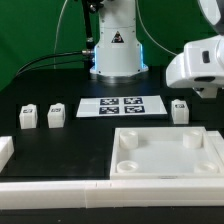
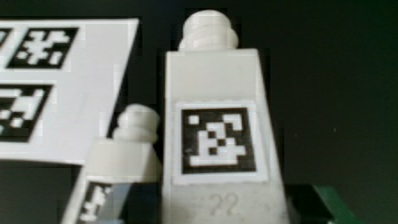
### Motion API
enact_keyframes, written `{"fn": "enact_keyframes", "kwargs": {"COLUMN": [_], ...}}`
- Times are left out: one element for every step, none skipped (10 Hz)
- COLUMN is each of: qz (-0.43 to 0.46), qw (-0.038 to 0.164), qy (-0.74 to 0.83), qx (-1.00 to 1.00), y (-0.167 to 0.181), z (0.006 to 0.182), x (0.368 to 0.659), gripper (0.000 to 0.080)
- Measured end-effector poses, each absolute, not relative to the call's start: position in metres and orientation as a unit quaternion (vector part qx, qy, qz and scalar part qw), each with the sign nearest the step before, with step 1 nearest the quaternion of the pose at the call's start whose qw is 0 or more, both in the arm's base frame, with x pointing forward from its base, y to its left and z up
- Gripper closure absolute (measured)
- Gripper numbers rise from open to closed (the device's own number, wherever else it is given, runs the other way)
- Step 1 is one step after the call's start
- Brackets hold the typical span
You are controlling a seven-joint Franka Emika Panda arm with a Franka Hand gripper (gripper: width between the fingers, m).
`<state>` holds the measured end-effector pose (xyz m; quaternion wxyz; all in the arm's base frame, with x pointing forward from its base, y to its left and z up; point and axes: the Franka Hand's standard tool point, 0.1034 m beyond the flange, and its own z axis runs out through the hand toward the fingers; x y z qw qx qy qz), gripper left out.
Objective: Assemble one leg
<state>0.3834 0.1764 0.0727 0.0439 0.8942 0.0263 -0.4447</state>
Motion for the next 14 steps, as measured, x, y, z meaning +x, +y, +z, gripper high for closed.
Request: {"fn": "enact_keyframes", "kwargs": {"qz": [-0.442,-0.427,-0.427,-0.429,-0.384,-0.336,-0.295,-0.222,-0.182,-0.142,-0.126,-0.077,-0.019,0.027], "qw": [0.045,0.045,0.046,0.046,0.038,0.031,0.025,0.015,0.012,0.007,0.002,-0.007,-0.015,-0.02], "qy": [0.025,0.024,0.024,0.024,0.024,0.023,0.023,0.025,0.038,0.049,0.056,0.071,0.08,0.088], "qx": [0.896,0.903,0.903,0.902,0.922,0.941,0.955,0.975,0.982,0.989,0.99,0.994,0.996,0.996], "y": [0.173,0.171,0.17,0.171,0.174,0.176,0.177,0.181,0.177,0.169,0.16,0.152,0.138,0.122], "z": [0.088,0.099,0.099,0.096,0.093,0.094,0.094,0.093,0.095,0.1,0.107,0.114,0.12,0.121], "x": [0.387,0.391,0.387,0.387,0.396,0.4,0.401,0.407,0.406,0.418,0.429,0.45,0.47,0.487], "gripper": [0.0505,0.0505,0.0505,0.0505,0.0505,0.0505,0.0505,0.0505,0.0505,0.0505,0.0505,0.0505,0.0505,0.0505]}}
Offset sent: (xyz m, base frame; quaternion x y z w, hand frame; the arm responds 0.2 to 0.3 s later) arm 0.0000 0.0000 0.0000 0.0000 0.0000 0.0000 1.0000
